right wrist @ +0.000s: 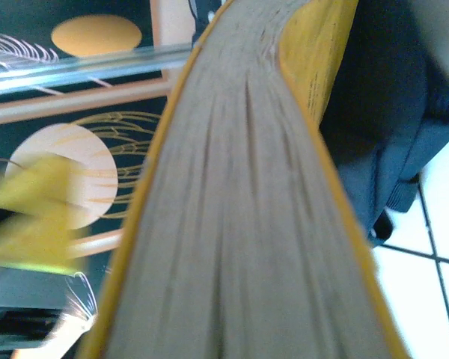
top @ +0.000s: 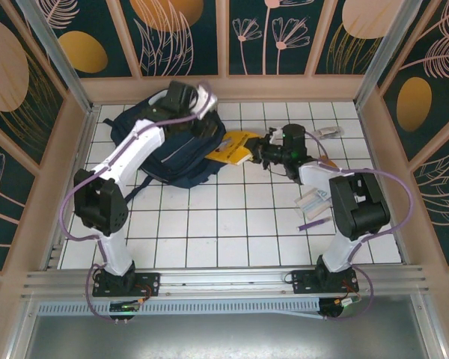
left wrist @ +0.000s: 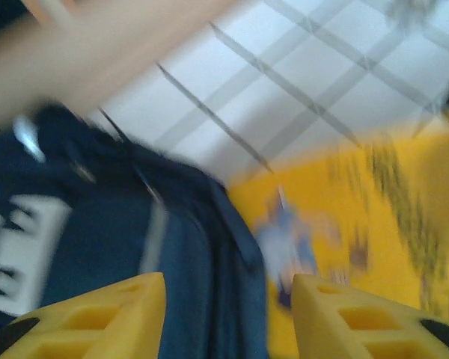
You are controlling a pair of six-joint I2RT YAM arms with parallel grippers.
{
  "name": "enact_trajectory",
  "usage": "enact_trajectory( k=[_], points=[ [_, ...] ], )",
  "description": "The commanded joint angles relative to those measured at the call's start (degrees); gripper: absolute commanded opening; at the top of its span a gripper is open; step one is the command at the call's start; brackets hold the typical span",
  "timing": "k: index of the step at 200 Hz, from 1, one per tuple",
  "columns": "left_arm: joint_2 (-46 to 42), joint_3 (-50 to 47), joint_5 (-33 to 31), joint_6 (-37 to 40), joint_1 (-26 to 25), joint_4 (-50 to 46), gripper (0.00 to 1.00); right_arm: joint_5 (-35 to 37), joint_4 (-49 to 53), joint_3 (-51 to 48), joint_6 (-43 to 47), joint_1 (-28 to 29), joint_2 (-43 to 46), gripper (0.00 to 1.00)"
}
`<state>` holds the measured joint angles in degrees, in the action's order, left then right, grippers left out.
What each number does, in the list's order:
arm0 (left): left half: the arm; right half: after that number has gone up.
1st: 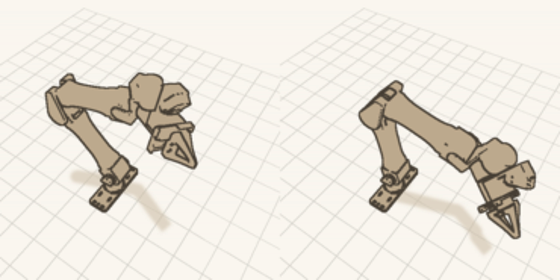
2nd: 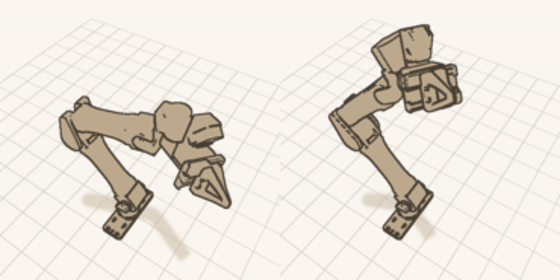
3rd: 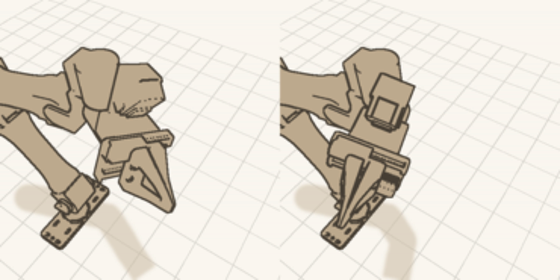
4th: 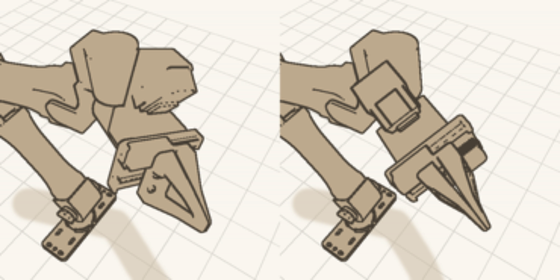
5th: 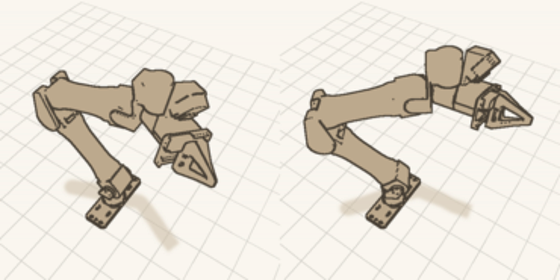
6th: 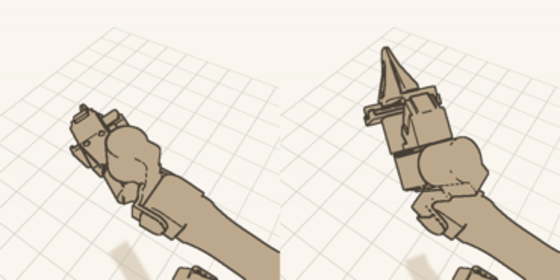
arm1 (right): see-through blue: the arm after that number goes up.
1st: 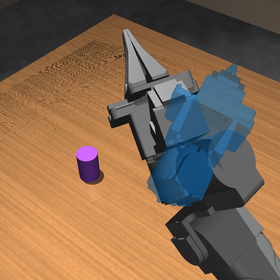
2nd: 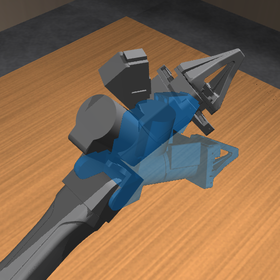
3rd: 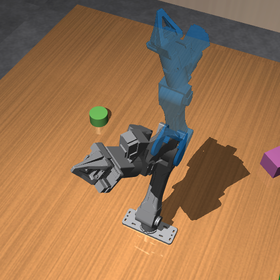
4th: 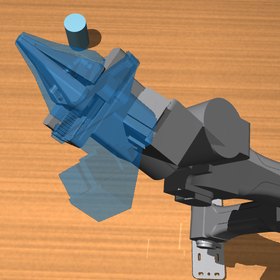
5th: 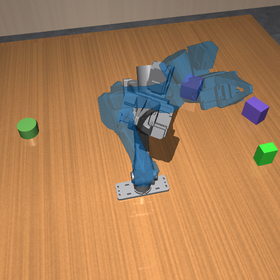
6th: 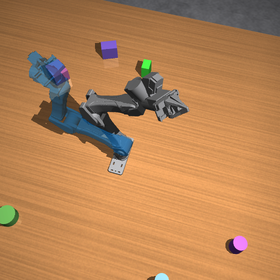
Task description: Pack the student bag
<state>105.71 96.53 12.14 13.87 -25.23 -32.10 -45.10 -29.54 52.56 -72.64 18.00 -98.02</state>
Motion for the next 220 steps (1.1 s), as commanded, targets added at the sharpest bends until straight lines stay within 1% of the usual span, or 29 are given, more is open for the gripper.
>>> enact_trajectory(
  k=[1, 19, 38, 52, 55, 62, 80, 92, 107, 130, 137, 145, 150, 157, 162, 166, 177, 196, 215, 220],
  points=[
    [-6.2, -11.5, 1.8, 4.2, -0.1, 6.5, 0.48, 0.5, 1.3, -0.3, 6.9, -4.7, 8.1, 0.0],
    [-9.5, -19.5, -4.0, 3.7, -0.1, 13.2, 0.5, 3.1, 10.6, 0.4, 13.8, -7.1, 12.0, 0.0],
    [-8.7, -21.7, -6.2, 3.2, -0.1, 15.4, 0.52, 5.7, 16.3, 1.3, 18.2, -9.0, 15.1, 0.0],
    [-7.9, -21.9, -5.9, 3.0, -0.1, 15.9, 0.55, 6.7, 18.0, 1.8, 19.6, -10.2, 16.5, 0.0],
    [-6.3, -21.9, -5.7, 3.1, -0.1, 16.1, 0.56, 6.7, 18.3, 2.0, 19.7, -10.4, 16.7, 0.0],
    [-4.9, -21.7, -4.3, 3.4, 0.0, 15.8, 0.59, 6.8, 18.3, 2.1, 19.9, -10.9, 17.1, 0.0],
    [-1.7, -20.7, -0.5, 3.5, -0.1, 15.7, 0.61, 6.9, 18.2, 2.6, 19.8, -11.5, 17.8, 0.0],
    [0.3, -20.2, 2.7, 3.7, 0.0, 16.1, 0.67, 7.1, 18.0, 2.7, 19.8, -11.6, 18.2, 0.0],
    [1.8, -20.8, 5.2, 3.5, -0.1, 18.1, 0.7, 7.1, 17.3, 2.5, 19.3, -11.6, 18.4, 0.0],
    [3.8, -20.9, 4.2, 2.4, -0.3, 20.3, 0.71, 7.0, 16.9, 2.0, 19.0, -11.6, 18.5, 0.0],
    [4.3, -20.8, 2.0, 1.9, -0.4, 20.7, 0.7, 7.0, 17.0, 1.9, 19.0, -11.7, 18.5, 0.0],
    [4.6, -20.7, -2.4, 0.4, -0.4, 21.3, 0.67, 7.0, 16.9, 1.6, 19.0, -11.6, 18.6, 0.0],
    [4.7, -20.5, -5.0, -0.1, -0.4, 21.4, 0.61, 7.0, 16.9, 1.5, 19.1, -11.6, 18.7, 0.0],
    [4.7, -20.1, -8.0, -0.2, -0.4, 21.1, 0.45, 7.0, 16.9, 1.3, 19.1, -11.6, 18.7, 0.0],
    [4.5, -19.7, -9.4, -0.5, -0.4, 20.9, 0.28, 6.9, 17.0, 1.1, 19.2, -11.6, 18.7, 0.0],
    [4.1, -19.4, -10.5, -1.0, -0.4, 20.7, 0.18, 6.8, 17.0, 1.1, 19.2, -11.6, 18.7, 0.0],
    [2.5, -18.7, -11.7, -1.8, -0.4, 20.3, 0.0, 6.1, 17.0, 0.9, 19.2, -11.5, 18.7, 0.0],
    [-2.4, -18.9, -11.5, -2.2, -0.5, 21.7, 0.0, 3.7, 17.1, 0.8, 18.7, -11.3, 18.1, 0.0],
    [-7.2, -20.0, -14.0, -1.8, -0.7, 24.9, 0.0, 2.3, 16.6, 0.6, 18.0, -9.9, 17.7, 0.0],
    [-9.8, -20.1, -14.8, -1.5, -0.8, 25.5, 0.0, 2.2, 16.3, 0.5, 17.7, -9.3, 17.7, 0.0]
  ],
)
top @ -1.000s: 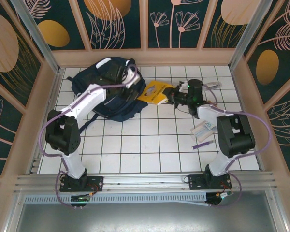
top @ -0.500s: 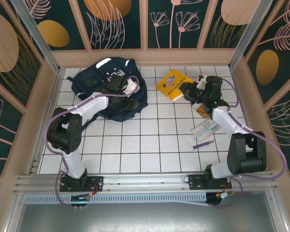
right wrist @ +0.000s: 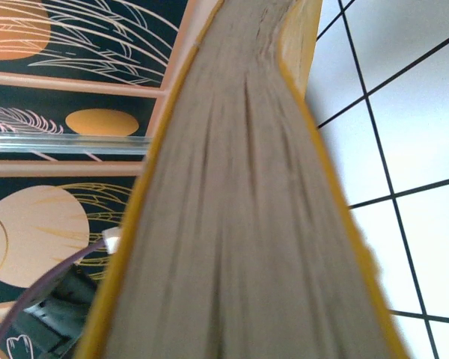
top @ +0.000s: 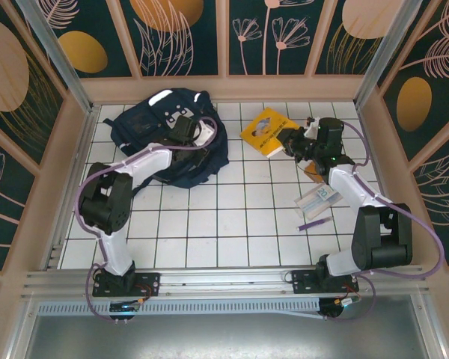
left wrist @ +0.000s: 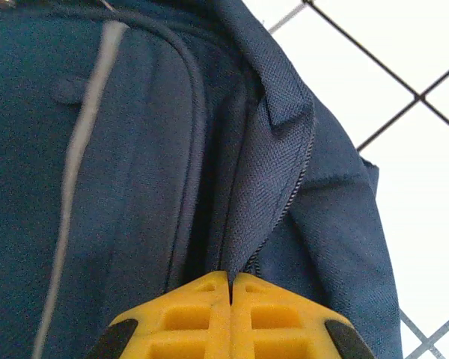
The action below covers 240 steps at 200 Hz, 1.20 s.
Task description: Pack the student bag
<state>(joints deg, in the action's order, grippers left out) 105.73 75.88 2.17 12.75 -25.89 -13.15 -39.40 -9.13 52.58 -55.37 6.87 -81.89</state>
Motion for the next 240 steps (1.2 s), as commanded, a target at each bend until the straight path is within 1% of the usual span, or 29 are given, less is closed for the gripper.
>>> enact_trajectory(
  k=[1, 17, 34, 49, 56, 65, 73, 86, 92, 105, 118, 127, 147, 153, 166, 174, 189, 198, 222, 240],
  points=[
    [-10.0, 0.6, -5.1, -0.3, -0.2, 6.6, 0.0, -3.5, -4.2, 0.4, 0.4, 1.9, 1.5, 0.0],
    [-13.0, 1.4, -5.9, 2.0, -0.5, 7.8, 0.0, -5.0, -6.8, 0.4, -1.5, 4.1, 0.5, 0.0],
    [-13.9, 4.2, -7.3, 3.1, -0.9, 7.5, 0.0, -6.5, -11.4, 0.3, -5.3, 6.7, -1.4, 0.0],
    [-13.5, 7.2, -10.3, 2.0, -1.2, 8.1, 0.0, -6.4, -16.8, -0.2, -8.4, 9.5, -3.5, 0.0],
    [-13.4, 8.1, -11.6, 1.1, -1.3, 9.2, 0.0, -6.1, -21.0, -0.5, -9.5, 11.0, -4.9, 0.0],
    [-13.4, 9.0, -10.2, 2.0, -1.3, 10.2, 0.0, -5.9, -25.0, -0.3, -10.8, 12.5, -7.5, 0.0],
    [-13.2, 9.7, -9.4, 2.6, -1.5, 11.1, 0.0, -5.5, -28.4, 0.5, -14.2, 13.5, -10.2, 0.0],
    [-12.4, 11.9, -8.5, 2.2, -1.7, 11.5, 0.0, -5.3, -39.7, 1.2, -21.2, 14.9, -14.7, 0.0],
    [-11.8, 13.2, -7.8, 1.8, -1.8, 11.2, 0.0, -4.7, -43.2, 1.9, -23.5, 15.5, -16.7, 0.0],
    [-10.4, 16.1, -5.3, 0.9, -2.1, 9.6, 0.0, -2.8, -47.5, 4.0, -24.7, 16.7, -21.2, 0.0],
    [-9.1, 18.0, -3.1, -0.2, -2.7, 8.7, 0.0, -0.6, -48.8, 6.3, -25.3, 17.8, -25.9, 0.0],
    [-8.5, 18.8, -1.7, -1.3, -3.2, 8.6, 0.0, 0.4, -52.3, 7.5, -26.4, 18.4, -29.5, 0.0],
    [-7.8, 19.9, 2.0, -5.2, -4.2, 9.5, 0.0, 2.0, -54.5, 12.2, -29.6, 19.8, -36.3, 0.0],
    [-6.3, 20.1, 2.7, -6.4, -4.2, 9.9, 0.0, 2.1, -56.5, 13.4, -31.2, 20.3, -37.7, 0.0],
    [-6.2, 19.6, 3.9, -8.2, -4.3, 11.2, 0.0, 2.7, -59.1, 15.7, -33.0, 21.2, -39.9, 0.0],
    [-6.5, 18.9, 4.4, -8.6, -4.3, 12.2, 0.0, 3.0, -58.4, 17.2, -32.3, 21.7, -40.6, 0.0],
    [-6.7, 18.3, 4.7, -9.1, -4.3, 13.1, 0.0, 3.3, -52.9, 20.3, -29.2, 22.4, -42.0, 0.0],
    [-6.9, 18.3, 5.4, -9.1, -4.3, 13.1, 0.0, 3.9, -52.2, 21.2, -28.1, 22.7, -43.1, 0.0],
    [-7.1, 18.1, 6.2, -8.8, -4.3, 13.4, 0.0, 4.2, -53.3, 23.6, -30.8, 23.0, -46.8, 0.0],
    [-7.2, 17.8, 6.1, -8.5, -4.3, 13.7, 0.0, 4.5, -54.0, 24.1, -32.4, 23.3, -47.6, 0.0]
  ],
)
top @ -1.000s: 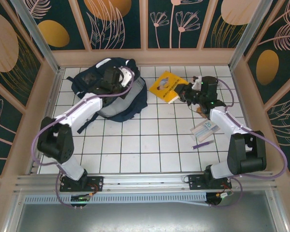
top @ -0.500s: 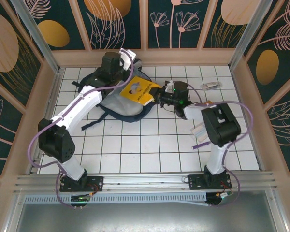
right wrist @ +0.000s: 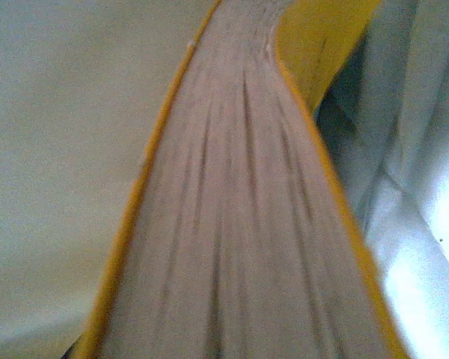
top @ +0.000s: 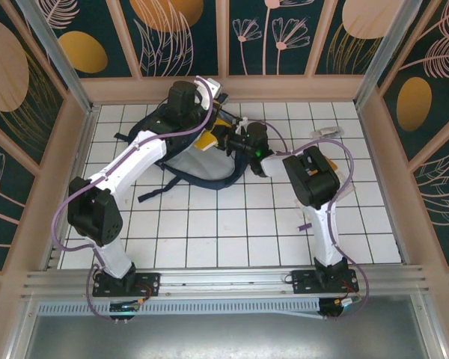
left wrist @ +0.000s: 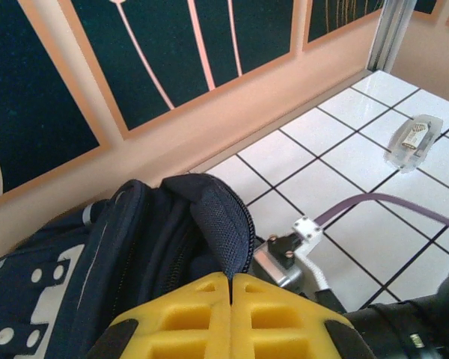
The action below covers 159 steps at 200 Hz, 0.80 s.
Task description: Pack the student bag
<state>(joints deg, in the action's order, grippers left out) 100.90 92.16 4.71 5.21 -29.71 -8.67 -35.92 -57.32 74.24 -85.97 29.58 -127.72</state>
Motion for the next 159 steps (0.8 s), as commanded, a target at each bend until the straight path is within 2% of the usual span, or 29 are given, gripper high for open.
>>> enact_trajectory(
  k=[1, 26, 63, 102, 122, 140, 159],
  points=[
    [-2.4, 1.4, 3.7, -1.0, -0.5, 9.3, 0.0, 1.0, -5.6, 2.5, -1.7, 0.6, -1.8, 0.0],
    [-2.3, 0.5, 5.4, -1.5, -0.5, 10.9, 0.0, 0.7, 2.1, 6.7, 4.0, 1.0, -3.7, 0.0],
    [-2.4, 0.7, 6.2, -1.3, -0.5, 11.2, 0.0, -2.5, -2.9, 12.0, -0.4, 2.2, -8.7, 0.0],
    [-4.8, -0.2, 4.2, 3.1, -0.5, 10.8, 0.0, -3.6, 1.1, 3.1, 0.8, 2.7, 2.9, 0.0],
    [-4.7, 1.0, 4.6, 4.8, -0.5, 8.9, 0.0, -3.2, 5.2, 4.0, 5.0, 2.2, 6.4, 0.0],
    [-5.3, 0.9, 4.8, 5.0, -0.5, 8.6, 0.0, -3.2, 9.0, 8.7, 8.3, 2.1, 3.6, 0.0],
    [-6.6, -1.3, 5.0, 4.7, -0.5, 10.0, 0.0, -2.9, 7.7, 13.0, 5.5, 2.1, -2.3, 0.0]
  ],
)
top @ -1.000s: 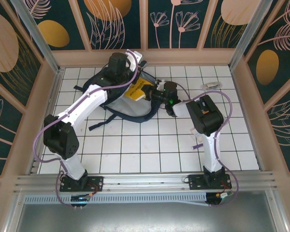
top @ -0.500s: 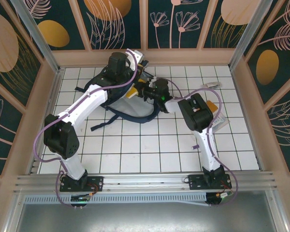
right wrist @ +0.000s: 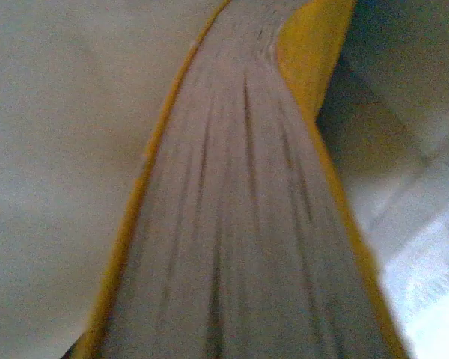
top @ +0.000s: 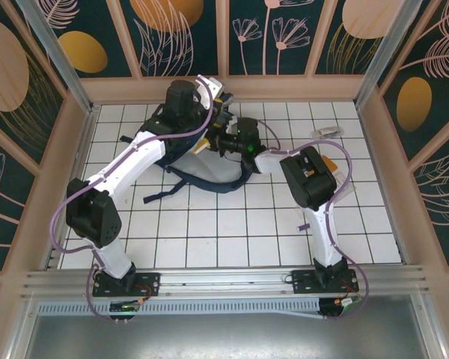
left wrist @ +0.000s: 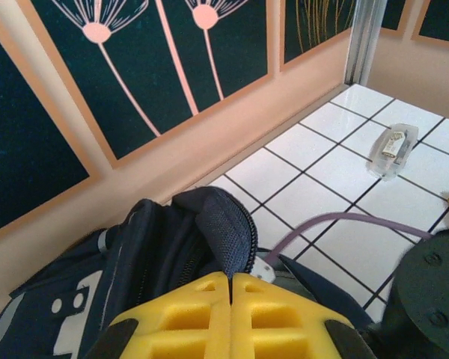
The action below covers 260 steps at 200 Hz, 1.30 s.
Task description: Pack the student bag
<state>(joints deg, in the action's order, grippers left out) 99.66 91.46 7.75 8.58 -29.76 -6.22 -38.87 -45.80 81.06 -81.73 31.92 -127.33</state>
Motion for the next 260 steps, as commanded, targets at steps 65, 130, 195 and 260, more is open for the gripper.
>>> enact_trajectory(
  k=[65, 130, 195, 260],
  points=[
    [-5.5, -2.2, 7.3, -0.7, -0.5, 8.0, 0.0, 3.5, -0.1, 15.3, 2.6, 0.1, -12.3, 0.0],
    [-5.5, -1.8, 9.8, -3.2, -0.5, 9.3, 0.0, 6.9, 2.7, 15.9, 4.3, 0.0, -17.0, 0.0],
    [-7.5, -4.7, 3.5, -4.7, -0.5, 11.7, 0.0, 14.3, -1.8, 3.8, 1.4, -0.1, -8.3, 0.0],
    [-8.8, -6.2, -4.6, -2.2, 0.2, 14.3, 0.0, 16.8, -3.4, -7.8, -1.2, -0.3, 1.7, 0.0]
  ],
)
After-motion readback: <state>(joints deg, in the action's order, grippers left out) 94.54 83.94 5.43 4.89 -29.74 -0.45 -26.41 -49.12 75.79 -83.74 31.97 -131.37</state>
